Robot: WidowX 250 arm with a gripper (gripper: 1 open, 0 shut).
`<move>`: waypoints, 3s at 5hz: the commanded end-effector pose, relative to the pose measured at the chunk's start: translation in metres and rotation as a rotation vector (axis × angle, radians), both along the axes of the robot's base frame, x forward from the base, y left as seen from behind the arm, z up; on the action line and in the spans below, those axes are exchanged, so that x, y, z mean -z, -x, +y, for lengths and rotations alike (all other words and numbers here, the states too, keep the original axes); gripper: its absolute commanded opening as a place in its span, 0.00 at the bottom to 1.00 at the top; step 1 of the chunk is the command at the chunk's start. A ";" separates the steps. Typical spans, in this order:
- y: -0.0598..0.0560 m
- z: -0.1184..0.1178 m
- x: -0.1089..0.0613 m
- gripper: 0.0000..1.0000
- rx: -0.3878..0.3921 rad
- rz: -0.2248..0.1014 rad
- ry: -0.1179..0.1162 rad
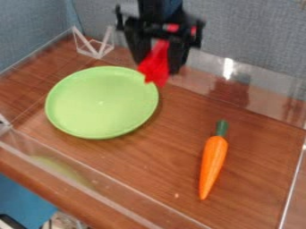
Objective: Put the red object on the green plate
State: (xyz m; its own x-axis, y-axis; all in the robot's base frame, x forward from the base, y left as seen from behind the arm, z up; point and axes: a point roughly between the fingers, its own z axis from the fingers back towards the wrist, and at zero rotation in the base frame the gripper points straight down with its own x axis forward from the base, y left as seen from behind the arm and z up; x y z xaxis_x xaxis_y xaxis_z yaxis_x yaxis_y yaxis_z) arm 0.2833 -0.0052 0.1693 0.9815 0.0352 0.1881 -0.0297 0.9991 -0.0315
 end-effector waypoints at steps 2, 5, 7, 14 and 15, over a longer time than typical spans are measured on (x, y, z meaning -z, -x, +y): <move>-0.007 -0.018 -0.003 0.00 -0.037 -0.072 0.026; -0.026 -0.024 -0.004 0.00 -0.064 -0.085 0.015; -0.021 -0.008 -0.018 0.00 -0.172 -0.092 0.015; 0.003 -0.015 -0.013 0.00 -0.213 -0.072 -0.016; -0.003 -0.005 -0.015 0.00 -0.197 -0.076 -0.016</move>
